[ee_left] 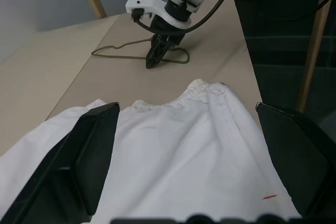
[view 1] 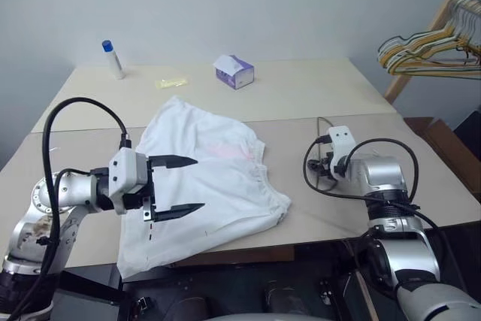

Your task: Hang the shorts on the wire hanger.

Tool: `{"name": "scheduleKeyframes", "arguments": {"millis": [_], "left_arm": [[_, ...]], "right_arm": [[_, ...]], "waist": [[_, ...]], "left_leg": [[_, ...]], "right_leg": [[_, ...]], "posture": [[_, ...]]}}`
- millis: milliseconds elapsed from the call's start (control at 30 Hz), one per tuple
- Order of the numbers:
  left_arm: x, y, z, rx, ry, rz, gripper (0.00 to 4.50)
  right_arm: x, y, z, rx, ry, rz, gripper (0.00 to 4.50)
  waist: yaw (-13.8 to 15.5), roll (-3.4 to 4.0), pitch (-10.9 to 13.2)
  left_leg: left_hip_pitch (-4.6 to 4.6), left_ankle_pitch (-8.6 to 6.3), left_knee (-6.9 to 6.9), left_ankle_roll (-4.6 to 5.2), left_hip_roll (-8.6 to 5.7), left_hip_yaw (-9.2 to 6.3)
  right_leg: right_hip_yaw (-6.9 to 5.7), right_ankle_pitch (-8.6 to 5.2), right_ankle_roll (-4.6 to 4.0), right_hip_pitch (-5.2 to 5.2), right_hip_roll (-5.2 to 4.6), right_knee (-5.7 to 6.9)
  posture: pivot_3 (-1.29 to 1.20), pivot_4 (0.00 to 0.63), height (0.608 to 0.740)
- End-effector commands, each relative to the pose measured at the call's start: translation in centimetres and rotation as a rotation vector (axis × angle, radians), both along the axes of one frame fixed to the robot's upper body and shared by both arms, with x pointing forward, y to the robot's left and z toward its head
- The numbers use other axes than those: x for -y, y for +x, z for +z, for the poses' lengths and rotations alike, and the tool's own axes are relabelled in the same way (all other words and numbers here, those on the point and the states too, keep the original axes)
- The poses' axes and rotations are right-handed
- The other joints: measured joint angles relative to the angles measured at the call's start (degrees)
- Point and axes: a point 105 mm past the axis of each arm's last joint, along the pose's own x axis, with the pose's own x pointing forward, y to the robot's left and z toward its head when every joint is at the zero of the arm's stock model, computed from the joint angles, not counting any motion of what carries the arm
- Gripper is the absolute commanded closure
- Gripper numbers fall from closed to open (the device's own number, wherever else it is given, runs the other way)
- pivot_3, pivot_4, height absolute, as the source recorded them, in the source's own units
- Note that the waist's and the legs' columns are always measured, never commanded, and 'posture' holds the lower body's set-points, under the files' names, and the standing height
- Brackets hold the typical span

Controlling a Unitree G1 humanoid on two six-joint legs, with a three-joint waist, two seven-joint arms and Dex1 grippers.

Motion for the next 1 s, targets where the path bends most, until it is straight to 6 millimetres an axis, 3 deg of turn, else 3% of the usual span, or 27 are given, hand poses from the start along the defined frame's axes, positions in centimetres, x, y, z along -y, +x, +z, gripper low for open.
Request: {"name": "scheduleKeyframes", "arguments": {"millis": [33,233,400,533,667,767,1000], "left_arm": [[0.4,-0.2,0.6,0.036,0.001,-0.013,0.00],[0.6,-0.1,0.5,0.031,-0.001,-0.020,0.00],[0.7,0.0,0.6,0.033,-0.002,-0.017,0.00],[0.7,0.9,0.6,0.026,-0.015,0.028,0.00],[0.7,4.2,0.5,-0.062,-0.074,0.242,0.00],[0.8,7.1,1.6,-0.206,-0.308,0.392,0.00],[3.2,8.7,5.8,-0.488,-0.833,0.312,0.00]], "right_arm": [[-0.2,-0.9,-1.5,-0.060,0.021,-0.008,2.28],[-0.2,-1.5,-2.5,-0.089,-0.028,0.009,4.46],[0.7,-1.8,-2.7,-0.089,-0.084,0.007,4.49],[1.0,-1.0,-1.1,0.004,-0.106,0.000,4.49],[0.4,0.2,3.3,0.212,-0.124,0.030,4.49],[-1.1,0.3,7.2,0.376,-0.124,0.120,4.49],[-6.5,-2.2,13.1,0.711,-0.122,0.451,4.49]], "waist": [[0.0,-0.03,0.0],[-0.1,-0.22,-0.2],[0.0,-0.29,-0.4],[0.2,-0.35,-0.4],[0.2,-0.32,-0.4],[0.2,-0.04,-0.2],[0.1,-0.02,-0.2]], "left_leg": [[0.01,0.00,0.00,0.00,0.00,0.00],[0.04,0.00,0.00,0.00,0.05,0.00],[0.05,0.00,0.00,0.00,0.12,-0.02],[0.05,0.00,0.01,0.00,0.13,-0.03],[0.01,0.00,0.02,0.00,0.12,-0.05],[-0.07,0.00,0.02,0.00,0.11,-0.11],[-0.18,-0.03,-0.01,0.04,0.12,-0.28]], "right_leg": [[0.00,0.00,0.00,0.02,0.00,0.00],[0.01,0.00,-0.01,0.03,0.05,-0.01],[0.01,0.00,-0.03,0.04,0.14,-0.02],[0.00,0.01,-0.04,0.06,0.15,-0.03],[0.01,0.02,-0.01,0.05,0.15,-0.04],[0.03,0.04,0.02,-0.03,0.16,-0.03],[0.06,0.07,0.04,-0.12,0.22,-0.11]], "posture": [[0.01,0.000,0.740],[0.01,0.000,0.740],[0.01,0.000,0.740],[0.00,0.000,0.740],[0.00,0.000,0.740],[0.00,0.000,0.740],[-0.01,0.000,0.740]]}}
